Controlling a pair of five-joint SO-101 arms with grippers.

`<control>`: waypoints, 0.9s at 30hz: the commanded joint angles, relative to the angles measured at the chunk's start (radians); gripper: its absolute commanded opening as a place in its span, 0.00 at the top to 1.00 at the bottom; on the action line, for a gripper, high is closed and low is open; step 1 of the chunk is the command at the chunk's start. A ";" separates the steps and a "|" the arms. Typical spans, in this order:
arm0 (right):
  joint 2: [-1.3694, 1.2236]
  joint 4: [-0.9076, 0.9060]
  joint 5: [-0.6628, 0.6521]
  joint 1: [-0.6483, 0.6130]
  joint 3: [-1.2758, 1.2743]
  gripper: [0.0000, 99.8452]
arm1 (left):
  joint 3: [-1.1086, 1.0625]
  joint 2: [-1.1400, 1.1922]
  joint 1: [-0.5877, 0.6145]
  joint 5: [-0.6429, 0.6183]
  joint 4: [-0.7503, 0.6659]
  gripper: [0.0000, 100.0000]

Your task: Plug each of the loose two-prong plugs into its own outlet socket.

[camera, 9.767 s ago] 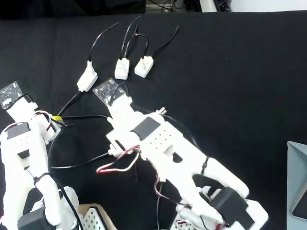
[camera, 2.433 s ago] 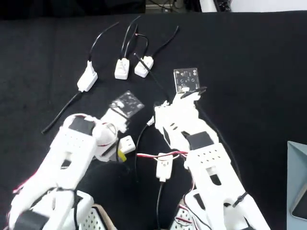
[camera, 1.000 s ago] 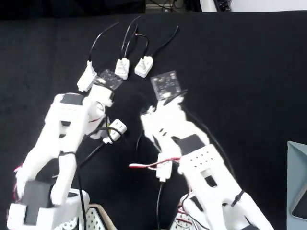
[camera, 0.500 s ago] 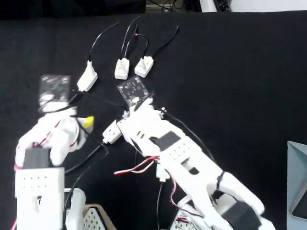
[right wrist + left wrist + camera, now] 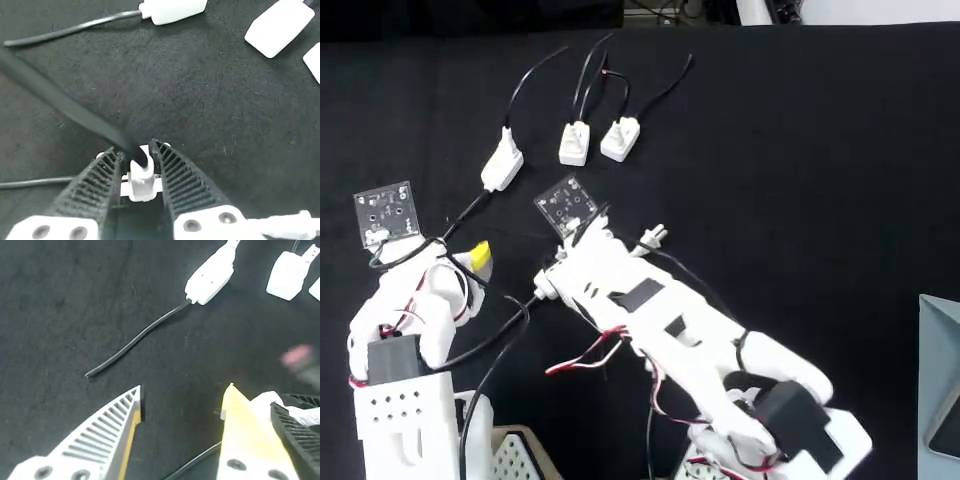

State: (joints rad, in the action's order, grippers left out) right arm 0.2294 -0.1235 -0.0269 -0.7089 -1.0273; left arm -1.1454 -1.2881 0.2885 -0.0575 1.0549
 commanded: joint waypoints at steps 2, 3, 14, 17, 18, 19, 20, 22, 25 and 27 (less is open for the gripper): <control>-0.016 0.051 -0.046 0.015 0.054 0.99 | 0.004 -0.012 0.008 -0.012 -0.020 0.74; -0.016 0.049 -0.049 0.023 0.054 0.99 | 0.004 -0.012 0.008 -0.012 -0.020 0.74; -0.025 0.051 -0.049 0.055 0.062 0.99 | 0.004 -0.012 0.008 -0.012 -0.020 0.74; -0.025 0.051 -0.046 0.054 0.062 0.99 | 0.004 -0.012 0.008 -0.012 -0.020 0.74; -0.025 0.051 -0.044 0.052 0.062 0.99 | 0.004 -0.012 0.008 -0.012 -0.020 0.74; -0.027 0.051 -0.044 0.052 0.062 0.99 | 0.004 -0.012 0.008 -0.012 -0.020 0.74; -0.027 0.052 -0.044 0.052 0.062 0.99 | 0.004 -0.012 0.008 -0.012 -0.020 0.74; -0.027 0.086 -0.046 0.052 0.053 0.99 | 0.004 -0.012 0.008 -0.012 -0.020 0.74; -0.048 0.140 -0.048 0.052 0.035 0.99 | 0.004 -0.012 0.008 -0.012 -0.020 0.74; -0.082 0.158 -0.049 0.051 0.033 0.99 | 0.004 -0.012 0.008 -0.012 -0.020 0.74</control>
State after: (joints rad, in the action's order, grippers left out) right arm 0.1695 -0.0069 -0.0667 -0.6674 -1.0165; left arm -1.1454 -1.2896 0.2900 -0.0575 1.0549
